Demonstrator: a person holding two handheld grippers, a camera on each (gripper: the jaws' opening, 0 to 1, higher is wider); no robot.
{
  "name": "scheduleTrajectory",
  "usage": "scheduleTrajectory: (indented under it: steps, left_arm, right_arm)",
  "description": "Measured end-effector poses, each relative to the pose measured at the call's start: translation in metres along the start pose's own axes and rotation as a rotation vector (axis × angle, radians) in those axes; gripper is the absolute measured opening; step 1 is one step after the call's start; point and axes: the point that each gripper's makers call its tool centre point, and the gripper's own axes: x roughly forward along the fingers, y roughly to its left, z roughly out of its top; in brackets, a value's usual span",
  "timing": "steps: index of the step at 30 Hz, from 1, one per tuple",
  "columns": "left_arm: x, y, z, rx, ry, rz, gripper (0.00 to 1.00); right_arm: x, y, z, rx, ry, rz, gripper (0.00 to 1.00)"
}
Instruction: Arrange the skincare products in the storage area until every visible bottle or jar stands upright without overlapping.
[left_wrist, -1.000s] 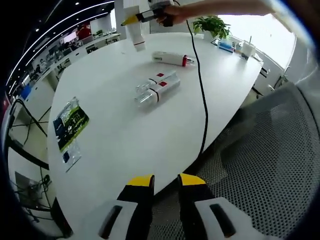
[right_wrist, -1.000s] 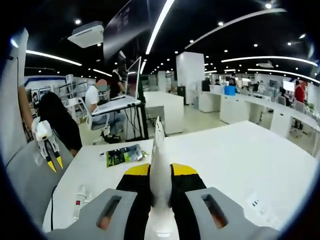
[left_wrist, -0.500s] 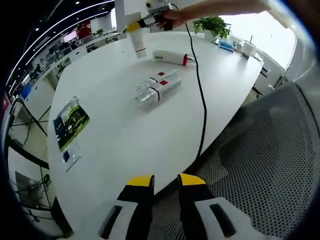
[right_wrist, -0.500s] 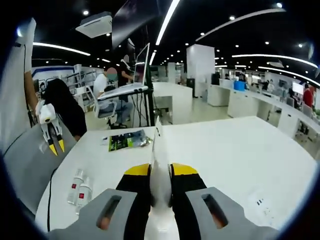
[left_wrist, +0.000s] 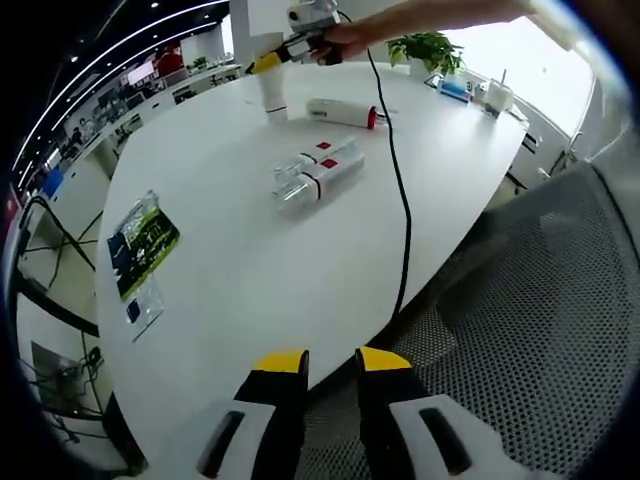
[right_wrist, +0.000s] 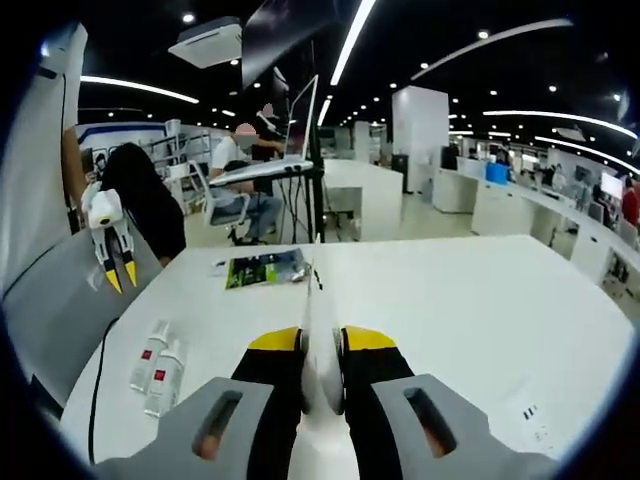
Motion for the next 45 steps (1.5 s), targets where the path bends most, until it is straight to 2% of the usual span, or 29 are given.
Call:
scheduleTrajectory:
  steps: [13,16,18,20,25,28,30,31,33,35,39,41,44,45]
  left_arm:
    - [0.000,0.000,-0.001,0.004,0.008,0.002,0.19]
    - [0.000,0.001,-0.001,0.004,0.010,0.003,0.19]
    - [0.000,0.001,-0.001,0.006,0.011,0.004,0.19]
    - [0.000,0.002,0.000,0.012,0.009,0.006,0.19]
    - [0.000,0.002,0.001,0.015,0.007,0.009,0.19]
    - [0.000,0.002,0.001,0.017,0.007,0.009,0.19]
    - [-0.001,0.002,0.002,0.020,0.004,0.010,0.19]
    - [-0.001,0.002,0.002,0.020,0.002,0.010,0.19]
    - [-0.001,0.002,0.003,0.022,0.000,0.012,0.19]
    - [-0.002,0.002,0.004,0.025,-0.003,0.015,0.19]
    - [-0.002,0.002,0.005,0.027,-0.008,0.020,0.19]
    - [-0.003,0.002,0.005,0.032,-0.004,0.020,0.19]
    - [-0.003,0.003,0.006,0.034,-0.008,0.022,0.19]
    - [-0.003,0.003,0.006,0.034,-0.008,0.022,0.19]
  right_arm:
    - [-0.005,-0.009,0.002,0.039,0.024,0.006,0.14]
    - [-0.009,-0.010,0.008,0.071,0.018,-0.001,0.18]
    - [-0.013,-0.008,0.004,0.092,0.062,0.000,0.18]
    - [-0.017,-0.004,0.010,0.113,0.050,0.004,0.20]
    - [-0.028,-0.001,0.018,0.098,0.074,-0.013,0.31]
    - [-0.036,-0.008,0.026,0.066,0.116,-0.063,0.34]
    - [-0.039,-0.004,0.034,0.057,0.139,-0.045,0.25]
    - [-0.041,0.001,0.035,0.051,0.176,-0.020,0.21]
    - [-0.042,0.001,0.033,0.021,0.242,-0.004,0.19]
    - [-0.041,0.004,0.030,0.042,0.281,0.016,0.20]
    - [-0.043,0.003,0.020,-0.020,0.399,0.020,0.12]
    - [-0.043,0.005,0.020,-0.026,0.426,0.025,0.11]
    - [-0.047,-0.004,0.017,-0.089,0.502,0.002,0.05]
    - [-0.046,-0.003,0.019,-0.097,0.501,0.010,0.04]
